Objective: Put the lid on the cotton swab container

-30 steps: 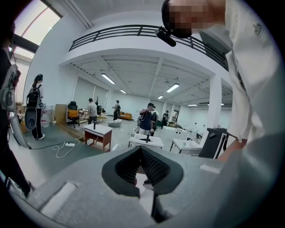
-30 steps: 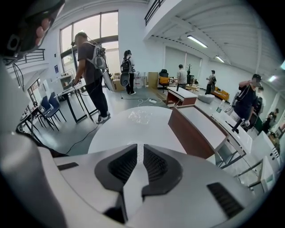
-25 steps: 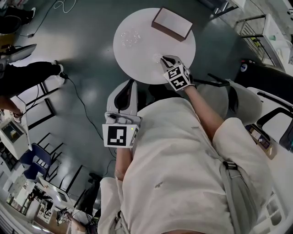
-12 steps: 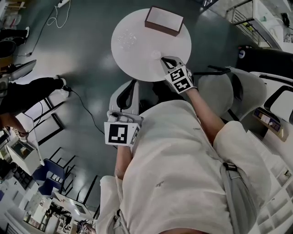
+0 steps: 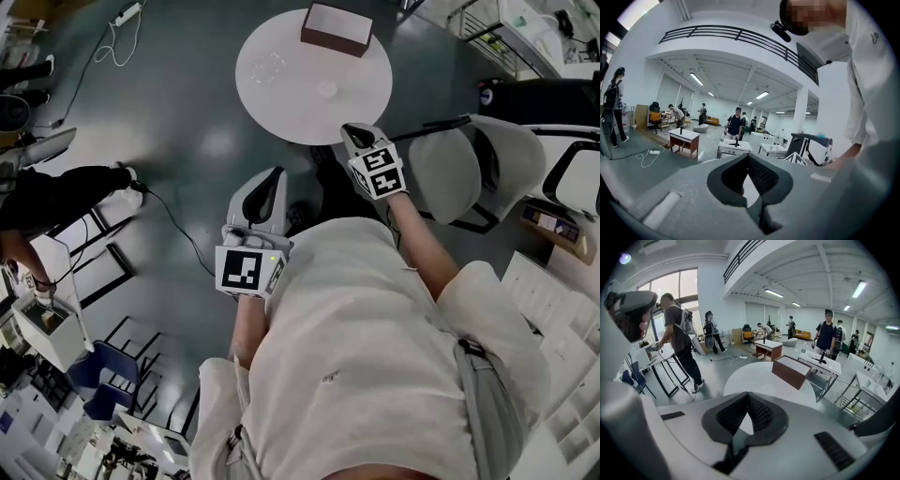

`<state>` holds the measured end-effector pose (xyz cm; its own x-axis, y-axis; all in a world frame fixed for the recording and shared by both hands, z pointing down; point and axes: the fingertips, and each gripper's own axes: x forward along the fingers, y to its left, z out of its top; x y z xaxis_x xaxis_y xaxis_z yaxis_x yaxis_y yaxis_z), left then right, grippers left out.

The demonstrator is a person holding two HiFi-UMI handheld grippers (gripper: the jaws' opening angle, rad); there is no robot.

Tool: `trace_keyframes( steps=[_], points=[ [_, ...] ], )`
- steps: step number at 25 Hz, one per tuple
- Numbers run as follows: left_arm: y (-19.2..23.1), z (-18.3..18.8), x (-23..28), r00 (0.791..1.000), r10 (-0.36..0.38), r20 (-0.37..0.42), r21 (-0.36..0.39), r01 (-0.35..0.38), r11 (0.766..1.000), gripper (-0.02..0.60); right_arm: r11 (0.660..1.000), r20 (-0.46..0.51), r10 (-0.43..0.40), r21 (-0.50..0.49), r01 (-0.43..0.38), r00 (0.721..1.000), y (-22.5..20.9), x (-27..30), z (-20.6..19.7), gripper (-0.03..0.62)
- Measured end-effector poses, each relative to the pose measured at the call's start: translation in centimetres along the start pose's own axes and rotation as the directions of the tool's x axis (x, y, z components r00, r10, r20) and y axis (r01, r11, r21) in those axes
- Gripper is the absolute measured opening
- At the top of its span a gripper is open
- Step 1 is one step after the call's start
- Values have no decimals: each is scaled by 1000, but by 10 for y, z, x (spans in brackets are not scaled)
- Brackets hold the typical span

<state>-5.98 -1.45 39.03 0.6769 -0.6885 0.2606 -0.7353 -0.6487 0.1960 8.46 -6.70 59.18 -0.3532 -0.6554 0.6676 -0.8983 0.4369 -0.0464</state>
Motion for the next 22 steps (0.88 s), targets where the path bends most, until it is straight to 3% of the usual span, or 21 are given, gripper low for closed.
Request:
trace_keyframes(
  steps=[6,13,22],
  points=[
    [-8,-22,-51,995,-100,-11,-5,100,995,9,996,63,-55,73,50,996,50,-56,-6,8],
    [-19,-26,-79,980,-200,-10,13,200,980,9,982,179,-65,188,30,982,98,-124,0,8],
    [-54,-23,-97,970,-242,2,47,242,969,9,983,348,-34,182,-31,937,122,-209,24,8]
  ],
)
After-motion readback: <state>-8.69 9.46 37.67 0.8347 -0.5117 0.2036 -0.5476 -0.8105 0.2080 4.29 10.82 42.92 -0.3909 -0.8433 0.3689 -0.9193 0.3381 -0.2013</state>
